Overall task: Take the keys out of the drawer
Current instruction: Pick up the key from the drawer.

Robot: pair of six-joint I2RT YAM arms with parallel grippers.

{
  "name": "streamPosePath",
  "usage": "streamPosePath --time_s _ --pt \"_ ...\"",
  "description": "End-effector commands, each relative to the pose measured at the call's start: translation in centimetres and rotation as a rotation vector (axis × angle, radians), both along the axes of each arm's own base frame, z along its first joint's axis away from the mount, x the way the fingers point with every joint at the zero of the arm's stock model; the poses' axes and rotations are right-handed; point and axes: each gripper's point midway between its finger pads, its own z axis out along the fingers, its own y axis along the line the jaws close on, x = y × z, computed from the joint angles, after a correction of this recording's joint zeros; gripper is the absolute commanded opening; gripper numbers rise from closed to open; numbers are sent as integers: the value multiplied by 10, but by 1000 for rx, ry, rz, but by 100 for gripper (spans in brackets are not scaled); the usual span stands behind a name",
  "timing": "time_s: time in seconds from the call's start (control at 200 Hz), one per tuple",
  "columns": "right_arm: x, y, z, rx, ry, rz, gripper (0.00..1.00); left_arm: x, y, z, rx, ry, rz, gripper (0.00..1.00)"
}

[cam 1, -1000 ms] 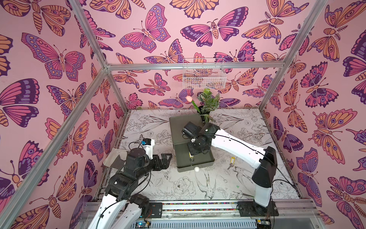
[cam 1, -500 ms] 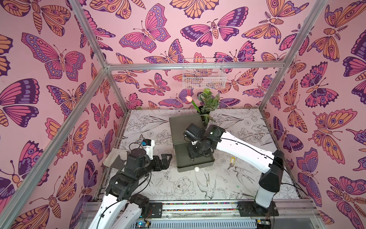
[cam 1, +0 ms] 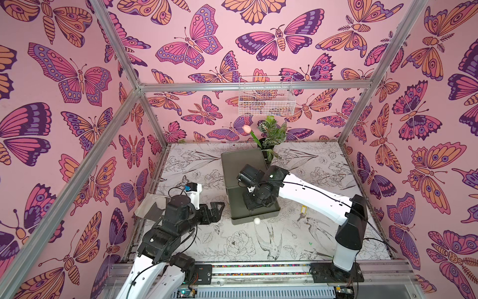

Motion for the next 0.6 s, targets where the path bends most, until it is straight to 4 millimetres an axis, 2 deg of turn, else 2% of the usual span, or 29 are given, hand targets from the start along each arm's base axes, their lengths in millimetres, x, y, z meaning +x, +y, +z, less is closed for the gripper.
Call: streamPosePath --time_s 0.0,0.215,0.591 --pt "-3 3 -9 -17 19 -1 36 -4 3 -10 24 17 -5 100" --pt "-5 3 -12 -27 23 -2 30 -5 4 -13 30 23 -4 100" --pt "-7 1 -14 -48 24 -4 13 -6 5 -20 35 43 1 100"
